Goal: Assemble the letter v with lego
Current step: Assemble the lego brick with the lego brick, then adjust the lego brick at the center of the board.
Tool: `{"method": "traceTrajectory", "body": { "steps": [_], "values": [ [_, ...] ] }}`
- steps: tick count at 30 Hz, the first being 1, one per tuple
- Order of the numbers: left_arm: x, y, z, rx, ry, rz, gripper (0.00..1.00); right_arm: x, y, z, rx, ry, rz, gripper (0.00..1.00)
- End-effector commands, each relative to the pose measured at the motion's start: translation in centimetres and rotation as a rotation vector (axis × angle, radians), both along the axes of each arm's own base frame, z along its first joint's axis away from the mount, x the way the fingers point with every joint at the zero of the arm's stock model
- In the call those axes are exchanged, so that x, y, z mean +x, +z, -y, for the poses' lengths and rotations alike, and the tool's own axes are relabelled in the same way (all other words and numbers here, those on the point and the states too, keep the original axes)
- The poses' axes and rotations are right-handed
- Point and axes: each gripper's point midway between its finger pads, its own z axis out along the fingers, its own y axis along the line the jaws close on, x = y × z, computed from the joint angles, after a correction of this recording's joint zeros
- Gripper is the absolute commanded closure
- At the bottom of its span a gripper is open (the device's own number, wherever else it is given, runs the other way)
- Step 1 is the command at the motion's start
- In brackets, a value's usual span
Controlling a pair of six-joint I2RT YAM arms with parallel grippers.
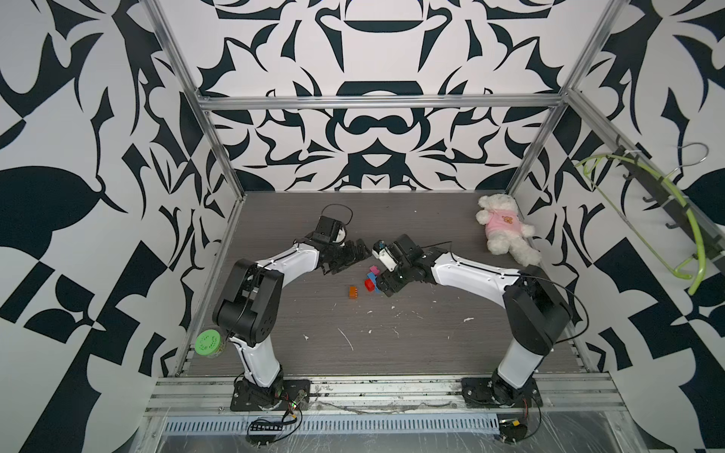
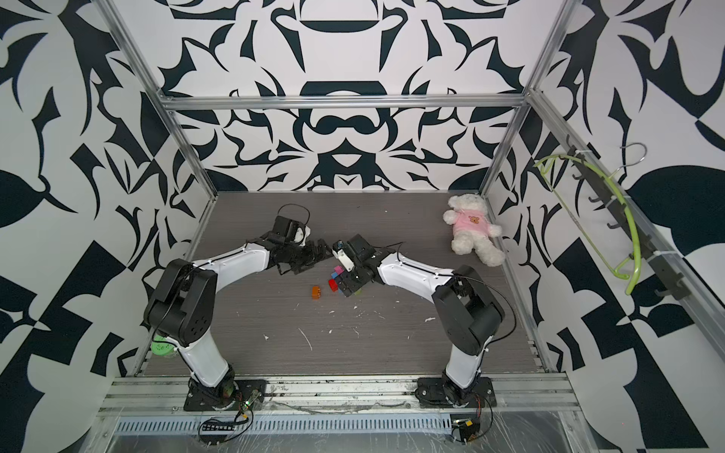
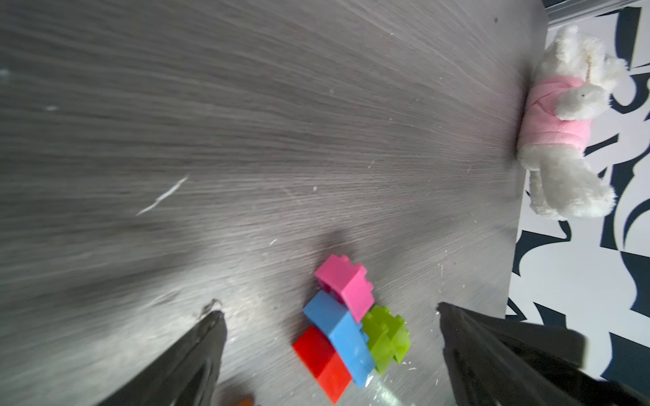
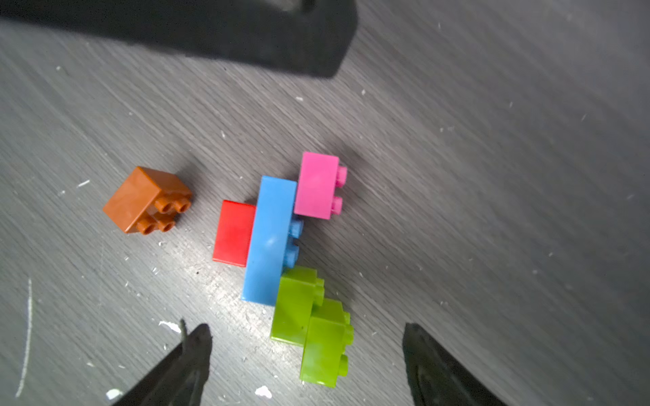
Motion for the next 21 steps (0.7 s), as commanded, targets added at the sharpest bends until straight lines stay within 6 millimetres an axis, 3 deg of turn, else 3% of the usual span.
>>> {"method": "traceTrajectory", "body": {
  "steps": [1,8,11,21],
  "values": [
    [-1.1,-0.2,-1.8,0.038,0.018,-0.015,0.01,0.7,-0.2,-1.0,-0.070,0.069,0.045,0.12],
    [-1.8,0.0,-3.6,0.063,0.054,-0.016,0.01,0.5,-1.3,-0.8,-0.107,0.108,0.044,0.12],
    [-2.0,0.0,-3.9,0.077,0.057,-0.012,0.01,0.4,-2.3,0.5,-0.166,0.104,0.040,0.13],
    [-2.1,-0.1,-4.4,0.086,0.060,-0.013,0.01,1.0,-2.8,4.4,-0.283,0.079,0.047,0.13]
  ]
}}
